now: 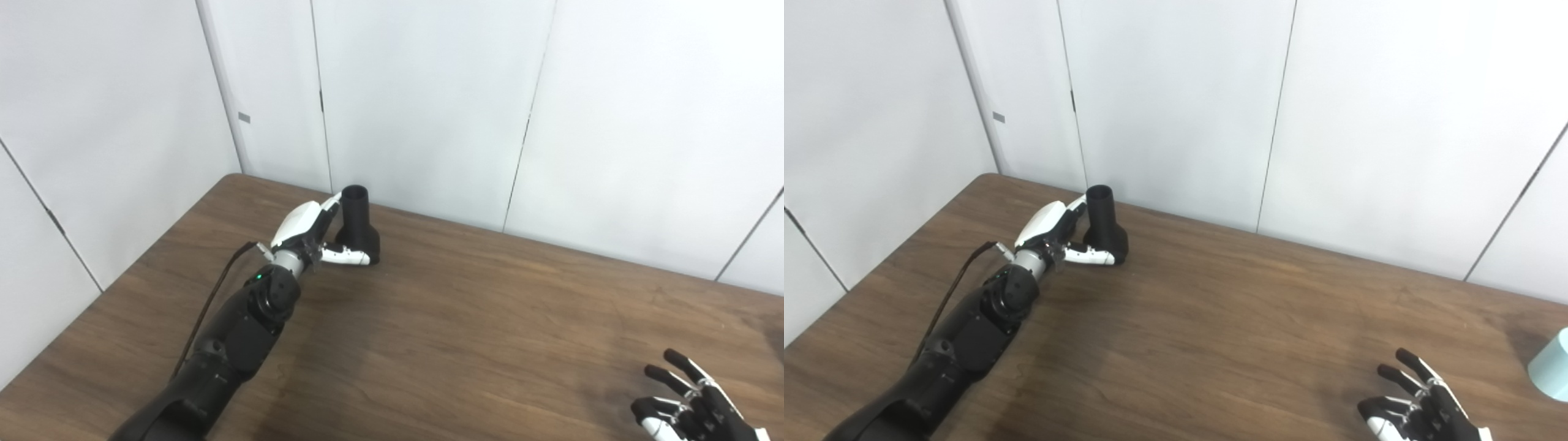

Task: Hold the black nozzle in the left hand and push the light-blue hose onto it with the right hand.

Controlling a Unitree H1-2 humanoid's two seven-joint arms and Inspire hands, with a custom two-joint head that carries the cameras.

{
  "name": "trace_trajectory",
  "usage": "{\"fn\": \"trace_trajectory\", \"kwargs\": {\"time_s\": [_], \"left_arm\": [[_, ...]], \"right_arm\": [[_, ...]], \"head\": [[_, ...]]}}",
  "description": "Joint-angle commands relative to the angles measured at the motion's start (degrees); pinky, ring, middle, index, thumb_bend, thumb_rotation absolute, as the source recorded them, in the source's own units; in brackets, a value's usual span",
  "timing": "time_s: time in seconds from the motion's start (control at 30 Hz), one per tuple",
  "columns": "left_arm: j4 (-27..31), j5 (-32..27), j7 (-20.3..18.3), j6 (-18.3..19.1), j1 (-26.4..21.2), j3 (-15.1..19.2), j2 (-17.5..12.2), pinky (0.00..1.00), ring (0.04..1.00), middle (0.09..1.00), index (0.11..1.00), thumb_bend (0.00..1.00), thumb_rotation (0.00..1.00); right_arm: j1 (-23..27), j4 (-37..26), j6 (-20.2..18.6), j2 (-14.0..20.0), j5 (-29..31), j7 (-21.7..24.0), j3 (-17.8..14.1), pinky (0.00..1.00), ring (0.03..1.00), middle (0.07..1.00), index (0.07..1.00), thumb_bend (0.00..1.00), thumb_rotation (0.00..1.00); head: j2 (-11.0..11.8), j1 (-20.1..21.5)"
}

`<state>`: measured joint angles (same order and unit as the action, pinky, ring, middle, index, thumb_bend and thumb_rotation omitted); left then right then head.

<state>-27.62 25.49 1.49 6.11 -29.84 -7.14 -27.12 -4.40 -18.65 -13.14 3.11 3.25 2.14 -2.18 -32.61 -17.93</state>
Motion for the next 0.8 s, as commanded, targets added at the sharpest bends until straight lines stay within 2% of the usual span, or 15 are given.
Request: {"fn": "trace_trajectory", "kwargs": {"time_s": [0.0, 0.2, 0.33, 0.37, 0.4, 0.5, 0.53, 0.63, 0.7, 0.73, 0.77], "left_arm": [[-0.44, -0.09, -0.64, -0.74, -2.04, -0.59, 0.28, 0.82, 0.962, 0.98, 0.989, 1.0, 0.42], [-1.14, -0.13, -0.66, -1.16, -2.11, -0.89, 0.58, 0.8, 0.94, 0.952, 0.969, 1.0, 0.41], [-0.82, 1.12, -1.19, 1.44, -2.29, -1.86, 0.76, 0.77, 0.876, 0.875, 0.897, 1.0, 0.42], [-0.49, 1.39, -1.92, 2.44, -2.31, -2.27, 0.67, 0.73, 0.814, 0.828, 0.864, 1.0, 0.43], [-0.24, 1.52, -2.44, 3.12, -2.32, -2.6, 0.57, 0.63, 0.715, 0.755, 0.817, 1.0, 0.43], [0.16, 4.11, -4.09, 4.63, -2.38, -5.31, -0.25, 0.48, 0.575, 0.645, 0.727, 0.96, 0.43], [-0.02, 4.91, -3.98, 4.44, -2.33, -6.17, -0.4, 0.46, 0.558, 0.631, 0.714, 0.95, 0.43], [-0.42, 6.1, -2.51, 3.87, -1.8, -7.46, -0.01, 0.43, 0.515, 0.568, 0.591, 0.9, 0.42], [-1.16, 6.81, -0.37, 3.55, -1.37, -7.6, 0.93, 0.35, 0.422, 0.479, 0.497, 0.85, 0.38], [-1.99, 6.74, 1.07, 3.0, -1.17, -7.36, 1.69, 0.34, 0.402, 0.46, 0.479, 0.84, 0.37], [-2.84, 6.03, 2.01, 1.95, -0.97, -6.9, 2.4, 0.3, 0.366, 0.431, 0.46, 0.81, 0.29]], "right_arm": [[0.46, -1.22, 2.5, 0.24, 0.33, 0.29, -0.07, 0.46, 0.535, 0.723, 0.796, 0.4, 0.0], [0.37, -1.91, 1.81, 0.02, 0.04, -0.06, -0.06, 0.45, 0.526, 0.716, 0.789, 0.41, 0.0], [0.28, -1.95, 1.82, 0.22, -0.67, -0.18, 0.04, 0.44, 0.525, 0.72, 0.791, 0.41, 0.0], [0.24, -1.9, 1.94, 0.22, -0.51, -0.11, -0.01, 0.44, 0.526, 0.721, 0.79, 0.41, 0.0], [0.22, -1.85, 2.06, 0.22, -0.41, -0.06, -0.04, 0.44, 0.529, 0.72, 0.79, 0.41, 0.0], [0.25, -2.07, 1.71, 0.09, -0.65, -0.26, 0.0, 0.44, 0.532, 0.719, 0.791, 0.41, 0.0], [0.27, -2.07, 1.69, 0.09, -0.61, -0.24, 0.0, 0.44, 0.532, 0.718, 0.791, 0.41, 0.0], [0.21, -1.73, 2.11, 0.21, -0.21, -0.03, -0.14, 0.44, 0.531, 0.722, 0.793, 0.41, 0.0], [0.19, -1.78, 1.88, 0.14, -0.14, -0.06, -0.18, 0.45, 0.531, 0.722, 0.79, 0.42, 0.0], [0.2, -1.9, 1.74, 0.17, -0.09, 0.01, -0.15, 0.45, 0.532, 0.723, 0.789, 0.42, 0.0], [0.18, -2.01, 1.62, 0.2, -0.3, -0.04, -0.1, 0.46, 0.538, 0.726, 0.79, 0.41, 0.0]], "head": [[-0.05, 0.03], [-0.28, 0.26], [-0.28, 0.26], [-0.52, 0.27], [-0.52, 0.27], [-0.52, 0.27], [-0.52, 0.27], [-0.7, 0.29], [-0.7, 0.29], [-0.7, 0.29], [-0.87, 0.1]]}}
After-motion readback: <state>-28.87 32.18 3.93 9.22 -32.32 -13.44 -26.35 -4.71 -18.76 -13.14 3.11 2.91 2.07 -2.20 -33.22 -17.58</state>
